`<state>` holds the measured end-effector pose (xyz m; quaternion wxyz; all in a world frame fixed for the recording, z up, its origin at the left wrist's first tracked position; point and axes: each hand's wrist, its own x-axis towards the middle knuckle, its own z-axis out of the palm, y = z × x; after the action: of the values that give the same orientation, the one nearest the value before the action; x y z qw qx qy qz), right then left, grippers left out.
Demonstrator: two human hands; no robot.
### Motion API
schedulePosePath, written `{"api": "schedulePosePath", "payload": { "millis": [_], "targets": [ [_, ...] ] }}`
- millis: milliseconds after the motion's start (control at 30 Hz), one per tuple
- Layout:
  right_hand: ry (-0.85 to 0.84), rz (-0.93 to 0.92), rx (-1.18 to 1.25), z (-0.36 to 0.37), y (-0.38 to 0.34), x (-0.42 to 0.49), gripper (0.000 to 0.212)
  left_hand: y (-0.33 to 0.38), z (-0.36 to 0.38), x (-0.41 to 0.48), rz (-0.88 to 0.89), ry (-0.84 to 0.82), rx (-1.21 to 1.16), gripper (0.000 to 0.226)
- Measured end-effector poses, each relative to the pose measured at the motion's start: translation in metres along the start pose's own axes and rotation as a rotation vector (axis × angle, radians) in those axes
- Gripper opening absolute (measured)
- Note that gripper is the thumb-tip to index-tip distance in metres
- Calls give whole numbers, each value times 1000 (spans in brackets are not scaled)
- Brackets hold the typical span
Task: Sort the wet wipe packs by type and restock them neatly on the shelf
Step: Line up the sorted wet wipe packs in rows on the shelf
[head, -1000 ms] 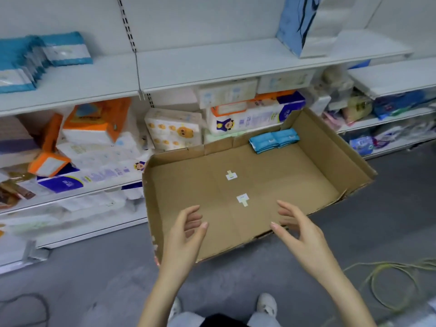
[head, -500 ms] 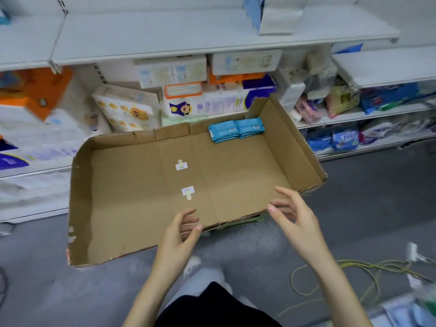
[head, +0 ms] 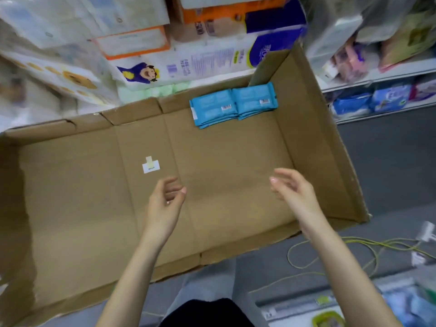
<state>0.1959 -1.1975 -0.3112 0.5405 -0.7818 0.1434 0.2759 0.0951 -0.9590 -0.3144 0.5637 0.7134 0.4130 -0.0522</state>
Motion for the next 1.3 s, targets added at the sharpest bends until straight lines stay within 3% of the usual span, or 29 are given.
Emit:
{"api": "schedulePosePath", "payload": {
  "millis": [200, 367, 567, 733, 900, 1033, 1167, 1300],
  "targets": [
    [-13, 273, 322, 11, -29, 116, 12, 38, 54, 128, -70, 93, -37, 22],
    [-8, 354, 547, 27, -40, 180, 9, 54, 91, 195, 69, 90, 170, 42],
    [-1, 369, 779, 43, -42, 216, 18, 58, 107, 228, -90, 153, 34, 60],
    [65, 425, 864, 47, -49, 227, 25, 57, 118, 239, -135, 198, -12, 95],
    [157, 433, 671, 54, -62, 241, 25, 64, 132, 241, -142, 266, -14, 66],
    [188, 387, 642, 57, -64, 241, 26, 70, 131, 237, -167, 161, -48, 41],
    [70, 245, 677, 45, -61, 211, 29, 78, 116, 213, -166, 14, -262, 24],
    [-29, 92, 408, 26, -54, 160, 30, 80, 95, 169, -177, -60, -413, 14]
  ]
}}
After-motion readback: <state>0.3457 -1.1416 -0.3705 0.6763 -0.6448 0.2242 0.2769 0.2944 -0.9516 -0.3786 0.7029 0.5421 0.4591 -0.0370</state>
